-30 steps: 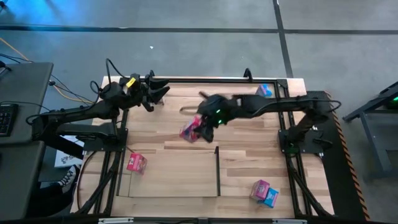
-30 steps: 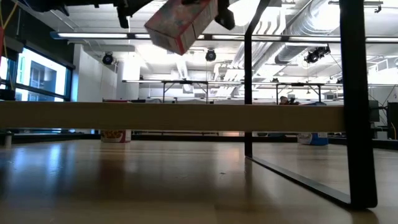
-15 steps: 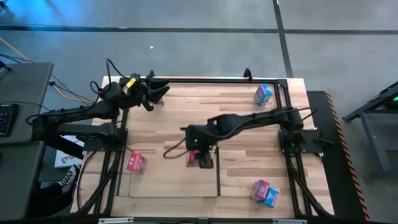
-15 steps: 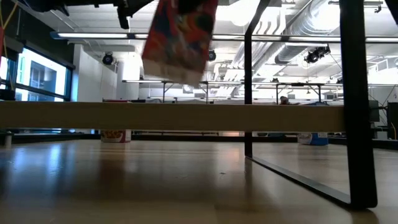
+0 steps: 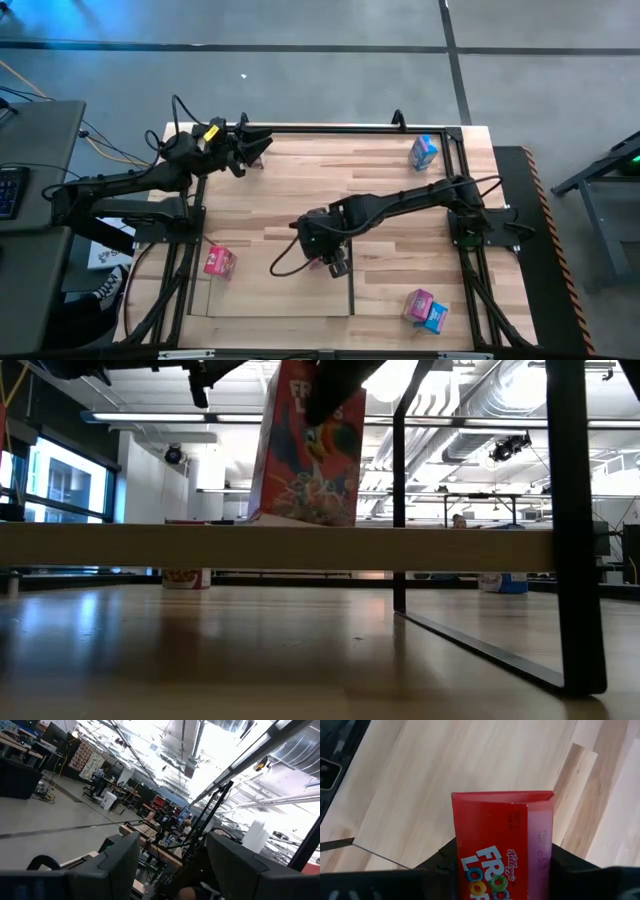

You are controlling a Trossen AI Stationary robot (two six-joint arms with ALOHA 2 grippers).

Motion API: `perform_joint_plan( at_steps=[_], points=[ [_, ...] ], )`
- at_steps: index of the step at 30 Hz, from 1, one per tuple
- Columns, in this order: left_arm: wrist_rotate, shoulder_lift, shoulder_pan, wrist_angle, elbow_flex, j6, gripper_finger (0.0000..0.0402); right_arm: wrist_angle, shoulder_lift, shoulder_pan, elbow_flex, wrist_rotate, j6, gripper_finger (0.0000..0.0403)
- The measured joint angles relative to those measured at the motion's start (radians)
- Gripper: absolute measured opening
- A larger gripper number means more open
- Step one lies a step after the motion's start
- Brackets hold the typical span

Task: Stack cereal on shelf
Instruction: Put the red cereal box on the shelf

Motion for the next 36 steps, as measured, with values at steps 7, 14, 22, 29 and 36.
perform_joint_plan(
  at_steps=[7,14,22,29,36],
  points=[
    [-0.001,0.0,0.0,0.0,0.0,-0.001,0.0222,0.001,0.0,0.019,0.0,0.051,-0.014,0.0147],
    [-0.001,0.0,0.0,0.0,0.0,-0.002,0.0222,0.018,-0.002,0.023,-0.001,0.056,-0.059,0.0147],
    [-0.002,0.0,0.0,0.0,-0.001,-0.002,0.0222,0.026,-0.002,0.023,-0.001,0.056,-0.063,0.0147],
    [-0.002,0.0,0.0,0.0,-0.001,-0.001,0.0222,0.028,0.001,0.023,-0.002,0.056,-0.066,0.0147],
    [-0.002,0.0,0.0,0.004,-0.001,0.0,0.0222,0.04,0.031,0.023,-0.004,0.056,-0.062,0.0147]
  ],
)
